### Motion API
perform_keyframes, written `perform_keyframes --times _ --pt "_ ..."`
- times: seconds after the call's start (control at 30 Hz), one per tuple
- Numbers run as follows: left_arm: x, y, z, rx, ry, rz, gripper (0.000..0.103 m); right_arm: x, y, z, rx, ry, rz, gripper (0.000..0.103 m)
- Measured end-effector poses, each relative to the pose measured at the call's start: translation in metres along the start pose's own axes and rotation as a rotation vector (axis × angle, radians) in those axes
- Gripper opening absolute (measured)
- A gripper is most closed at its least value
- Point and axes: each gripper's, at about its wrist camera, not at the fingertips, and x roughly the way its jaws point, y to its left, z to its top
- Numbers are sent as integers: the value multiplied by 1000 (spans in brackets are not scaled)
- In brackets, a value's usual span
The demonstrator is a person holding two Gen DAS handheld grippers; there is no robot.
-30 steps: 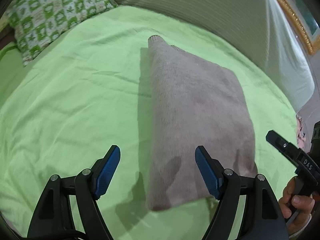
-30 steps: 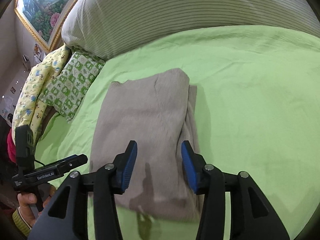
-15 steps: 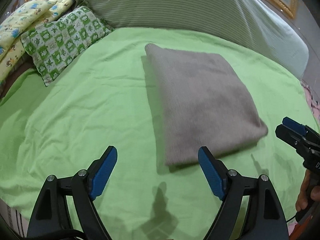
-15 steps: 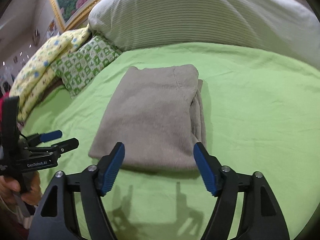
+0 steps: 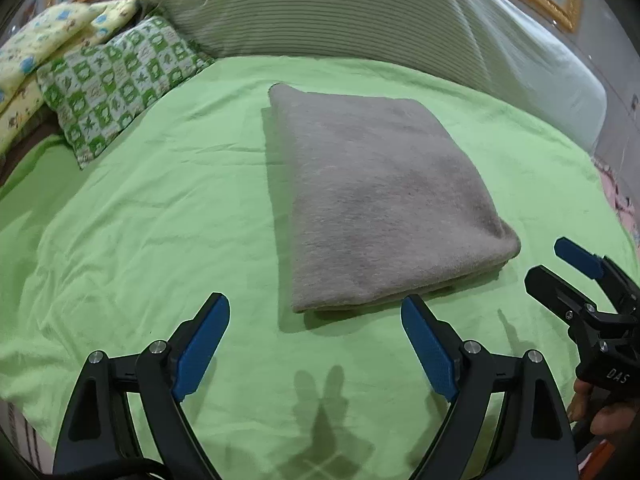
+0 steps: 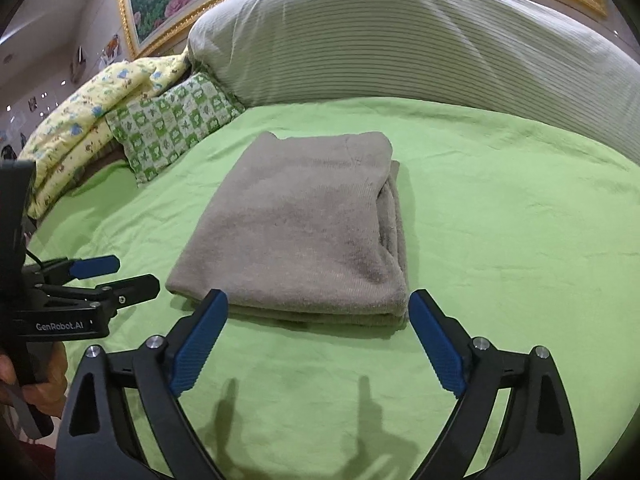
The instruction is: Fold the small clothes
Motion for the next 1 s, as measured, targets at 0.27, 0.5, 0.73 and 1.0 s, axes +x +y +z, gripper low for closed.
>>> perform_keyframes --times 0.27,0.5,0.73,1.0 --pt "5 -7 -2 25 -16 37 90 9 -1 -5 2 18 -5 92" --pt "7 -3 -3 15 -16 75 90 13 -4 -7 -5 27 -17 92" --pt "9 -7 -4 13 -11 96 90 17 -10 -6 -8 24 -2 92" --pt "9 -9 -3 6 -26 113 90 20 -11 -5 -17 19 3 93"
